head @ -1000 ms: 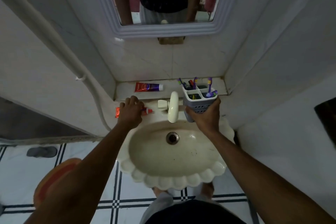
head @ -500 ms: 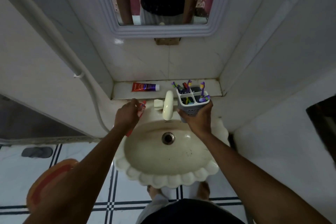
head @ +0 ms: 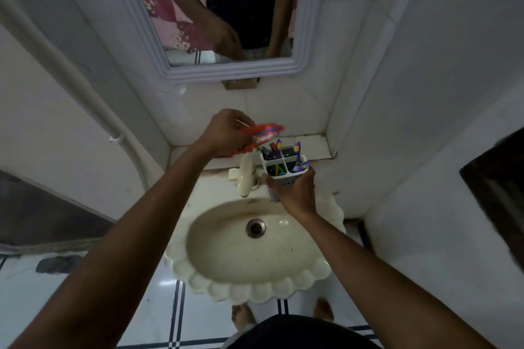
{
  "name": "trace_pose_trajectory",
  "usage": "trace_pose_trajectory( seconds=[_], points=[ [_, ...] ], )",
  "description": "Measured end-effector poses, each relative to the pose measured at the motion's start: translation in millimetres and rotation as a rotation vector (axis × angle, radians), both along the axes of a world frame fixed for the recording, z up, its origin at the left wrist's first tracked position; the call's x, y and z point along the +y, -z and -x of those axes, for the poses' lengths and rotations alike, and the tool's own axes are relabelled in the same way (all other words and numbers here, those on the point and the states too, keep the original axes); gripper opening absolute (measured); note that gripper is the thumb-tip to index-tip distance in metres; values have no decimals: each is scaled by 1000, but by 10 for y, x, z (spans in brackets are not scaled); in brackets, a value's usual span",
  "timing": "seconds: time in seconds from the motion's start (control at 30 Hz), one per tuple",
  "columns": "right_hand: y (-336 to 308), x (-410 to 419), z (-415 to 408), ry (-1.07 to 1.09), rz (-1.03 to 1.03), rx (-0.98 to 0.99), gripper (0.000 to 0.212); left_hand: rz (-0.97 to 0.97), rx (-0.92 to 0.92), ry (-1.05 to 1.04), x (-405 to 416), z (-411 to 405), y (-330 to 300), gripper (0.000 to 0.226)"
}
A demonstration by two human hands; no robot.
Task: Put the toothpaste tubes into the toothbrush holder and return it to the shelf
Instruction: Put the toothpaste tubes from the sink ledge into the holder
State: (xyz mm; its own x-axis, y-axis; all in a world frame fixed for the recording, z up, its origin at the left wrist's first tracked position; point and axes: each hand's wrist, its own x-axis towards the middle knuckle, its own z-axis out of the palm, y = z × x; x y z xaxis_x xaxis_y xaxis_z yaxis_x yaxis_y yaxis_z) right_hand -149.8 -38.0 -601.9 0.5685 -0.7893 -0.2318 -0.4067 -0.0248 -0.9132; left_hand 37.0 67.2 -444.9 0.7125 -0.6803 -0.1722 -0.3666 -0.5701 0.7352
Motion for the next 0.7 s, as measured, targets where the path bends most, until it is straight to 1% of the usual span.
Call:
trace_pose_trajectory(
  seconds=[0.03,0.1,0.17,0.3,0.37,0.5,0.7],
  points=[
    [-10,-11,-5,-2,-11,2,123,-28,-115,28,-123,53,-35,36],
    [-30,-25,5,-4,-23,6,124,-52,-279,90,-350,156,-73,30],
    [-44,-29,29,-6,-13,19,124,-88,-359,134,-536,203,-82,29],
    [-50,-6,61,13,-35,19,122,-222,-382,196,-787,187,-44,33],
    [-58,-15,64,14,-47,16,121,-238,-354,217,-864,192,-35,35],
    [-75,-27,68,3,-52,47,116,-168,-359,227,-892,193,3,35],
    [-86,-57,95,6,-46,76,114,36,-309,109,-684,140,151,15]
  ],
)
